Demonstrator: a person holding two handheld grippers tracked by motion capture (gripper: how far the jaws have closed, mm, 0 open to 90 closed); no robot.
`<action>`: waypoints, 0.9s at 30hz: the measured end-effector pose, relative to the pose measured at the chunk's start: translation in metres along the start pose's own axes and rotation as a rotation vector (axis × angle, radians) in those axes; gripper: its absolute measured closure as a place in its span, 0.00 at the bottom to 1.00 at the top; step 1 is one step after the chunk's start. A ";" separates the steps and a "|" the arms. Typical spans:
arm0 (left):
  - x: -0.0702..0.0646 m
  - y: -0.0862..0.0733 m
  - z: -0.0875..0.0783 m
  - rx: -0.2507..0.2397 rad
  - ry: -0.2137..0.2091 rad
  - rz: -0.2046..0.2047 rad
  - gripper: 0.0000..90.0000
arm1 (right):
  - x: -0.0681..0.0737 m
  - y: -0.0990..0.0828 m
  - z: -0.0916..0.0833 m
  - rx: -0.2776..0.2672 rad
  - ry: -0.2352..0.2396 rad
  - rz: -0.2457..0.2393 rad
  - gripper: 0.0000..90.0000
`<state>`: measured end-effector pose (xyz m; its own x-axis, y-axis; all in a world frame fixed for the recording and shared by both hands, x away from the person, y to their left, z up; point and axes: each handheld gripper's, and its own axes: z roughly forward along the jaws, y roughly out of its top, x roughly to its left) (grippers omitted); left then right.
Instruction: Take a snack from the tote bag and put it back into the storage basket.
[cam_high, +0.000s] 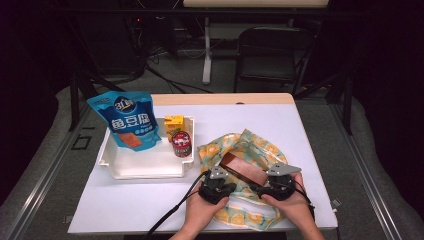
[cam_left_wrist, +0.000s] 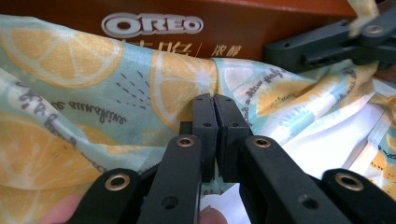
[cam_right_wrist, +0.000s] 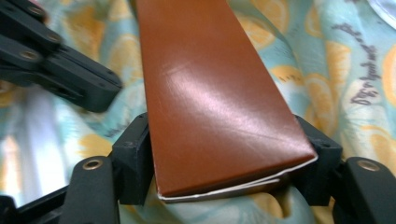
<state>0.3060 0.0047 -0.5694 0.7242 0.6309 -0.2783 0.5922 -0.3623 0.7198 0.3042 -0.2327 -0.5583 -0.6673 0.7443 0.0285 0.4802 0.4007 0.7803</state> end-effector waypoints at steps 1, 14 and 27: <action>0.000 0.000 0.000 0.005 -0.004 0.001 0.97 | 0.002 0.000 -0.001 -0.007 0.008 0.000 0.37; 0.001 -0.001 -0.001 0.006 -0.013 -0.003 0.97 | -0.008 0.016 -0.014 -0.120 0.054 0.032 0.37; 0.001 -0.001 -0.001 0.008 -0.011 0.006 0.98 | -0.004 0.012 0.008 -0.004 0.029 -0.007 0.47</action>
<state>0.3057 0.0062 -0.5696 0.7314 0.6214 -0.2810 0.5906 -0.3711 0.7166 0.3166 -0.2265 -0.5537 -0.6868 0.7257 0.0410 0.4734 0.4037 0.7829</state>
